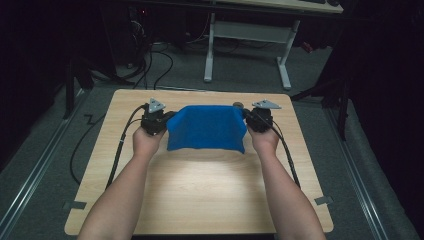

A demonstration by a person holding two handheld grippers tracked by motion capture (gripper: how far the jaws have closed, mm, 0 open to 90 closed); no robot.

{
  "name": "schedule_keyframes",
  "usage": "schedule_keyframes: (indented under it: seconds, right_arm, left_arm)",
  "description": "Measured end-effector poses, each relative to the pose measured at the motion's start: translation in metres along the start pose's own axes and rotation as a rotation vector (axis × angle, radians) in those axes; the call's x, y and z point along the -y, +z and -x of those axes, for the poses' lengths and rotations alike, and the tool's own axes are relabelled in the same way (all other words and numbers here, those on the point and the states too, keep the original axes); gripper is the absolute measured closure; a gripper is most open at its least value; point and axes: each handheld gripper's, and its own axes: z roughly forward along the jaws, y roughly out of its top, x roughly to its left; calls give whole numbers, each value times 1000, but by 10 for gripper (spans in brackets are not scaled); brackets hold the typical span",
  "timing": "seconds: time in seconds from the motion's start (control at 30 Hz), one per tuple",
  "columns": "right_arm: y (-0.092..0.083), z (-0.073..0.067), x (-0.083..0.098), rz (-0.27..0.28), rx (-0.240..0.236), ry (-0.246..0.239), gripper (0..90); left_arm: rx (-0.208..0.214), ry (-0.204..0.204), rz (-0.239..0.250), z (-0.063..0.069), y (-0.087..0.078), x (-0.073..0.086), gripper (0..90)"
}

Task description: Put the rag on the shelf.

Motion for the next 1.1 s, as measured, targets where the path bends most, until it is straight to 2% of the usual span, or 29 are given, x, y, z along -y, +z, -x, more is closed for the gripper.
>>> schedule_keyframes:
  seconds: [0.27, 0.53, 0.7, 0.83, 0.97, 1.1]
  right_arm:
    - [4, -3, 16, -23, -21, 3, 888]
    - [6, 1, 28, -44, -19, 23, 886]
    - [6, 1, 30, -44, -18, 28, 883]
    - [6, 1, 31, -44, -19, 31, 872]
    - [5, 1, 31, -44, -18, 31, 865]
    - [5, 1, 31, -43, -9, 35, 791]
  left_arm:
    - [28, -26, -21, 3, 4, 17, 881]
    - [45, -56, -33, -1, 4, 29, 875]
    - [52, -68, -34, -1, 5, 32, 859]
    - [55, -82, -37, -1, 6, 33, 813]
    - [45, -85, -43, -2, 5, 34, 803]
    - [30, -93, -38, -4, 3, 33, 730]
